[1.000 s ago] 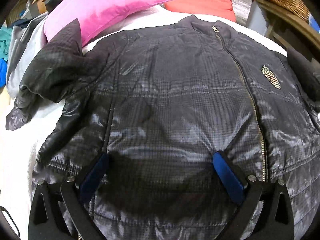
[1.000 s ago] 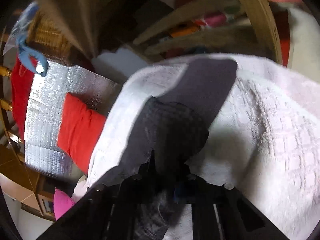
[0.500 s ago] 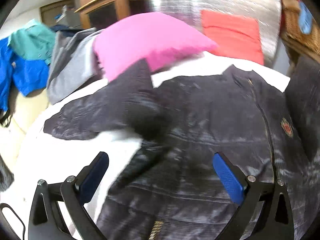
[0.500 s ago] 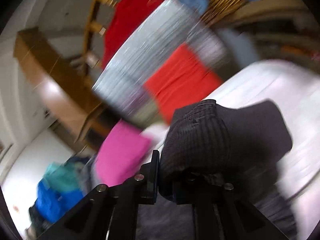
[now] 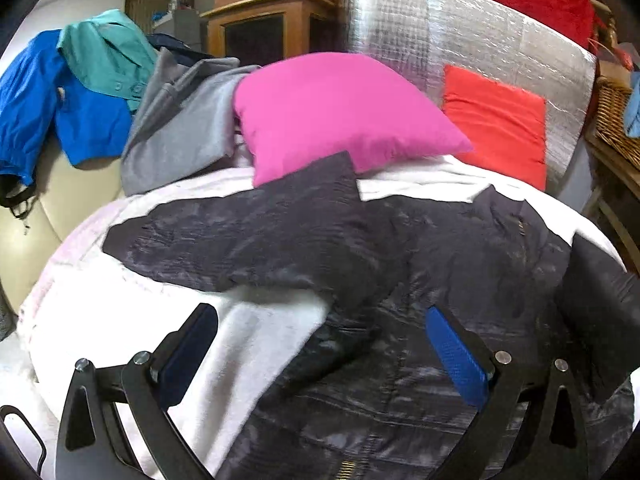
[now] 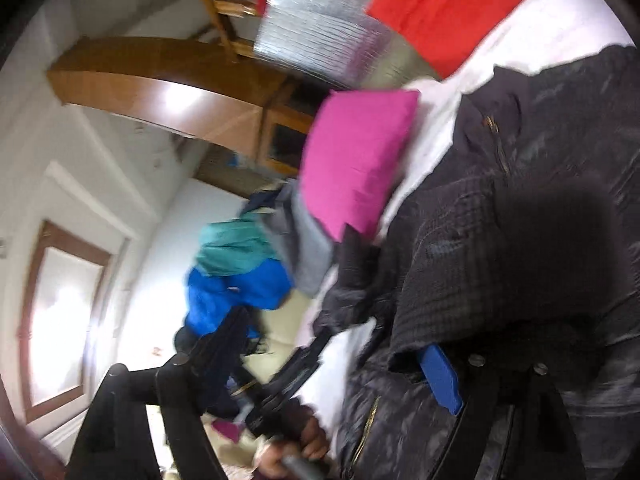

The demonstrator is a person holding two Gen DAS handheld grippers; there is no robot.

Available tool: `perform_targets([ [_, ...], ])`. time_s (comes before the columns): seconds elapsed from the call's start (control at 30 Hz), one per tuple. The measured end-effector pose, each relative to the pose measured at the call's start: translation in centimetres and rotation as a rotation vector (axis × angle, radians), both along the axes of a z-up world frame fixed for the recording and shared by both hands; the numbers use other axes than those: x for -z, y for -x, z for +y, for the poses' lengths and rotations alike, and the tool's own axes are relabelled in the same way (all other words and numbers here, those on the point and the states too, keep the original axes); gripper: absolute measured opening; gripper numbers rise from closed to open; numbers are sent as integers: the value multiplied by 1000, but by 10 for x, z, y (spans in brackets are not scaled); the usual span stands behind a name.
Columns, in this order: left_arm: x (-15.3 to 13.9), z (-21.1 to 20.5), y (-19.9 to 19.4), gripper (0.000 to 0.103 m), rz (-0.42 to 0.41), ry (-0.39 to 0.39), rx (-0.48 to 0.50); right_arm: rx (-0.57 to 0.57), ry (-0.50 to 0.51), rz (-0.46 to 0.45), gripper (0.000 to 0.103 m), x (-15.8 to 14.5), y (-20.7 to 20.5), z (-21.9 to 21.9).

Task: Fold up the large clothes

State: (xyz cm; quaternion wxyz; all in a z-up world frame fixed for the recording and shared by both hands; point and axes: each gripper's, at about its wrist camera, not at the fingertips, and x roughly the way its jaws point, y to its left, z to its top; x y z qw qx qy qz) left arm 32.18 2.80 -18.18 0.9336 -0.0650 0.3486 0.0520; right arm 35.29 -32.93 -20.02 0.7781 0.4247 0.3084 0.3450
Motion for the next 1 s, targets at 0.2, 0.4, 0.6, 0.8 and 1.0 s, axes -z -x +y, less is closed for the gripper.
perform_targets([
  [0.2,3,-42,3,103,-15,-115,92,164,-162,6,85,12,13,-75],
  [0.4,15,-51,-9,103,40,-129,55,-16,28,-85,85,-16,-5,-2],
  [0.6,20,-26,-10,103,74,-155,-80,-137,279,-170,85,-23,2,32],
  [0.8,20,-5,-12,103,99,-142,-154,-170,207,54,85,16,-9,17],
  [1.0,17,21,-8,103,100,-115,-227,-10,90,398,85,81,-31,-6],
])
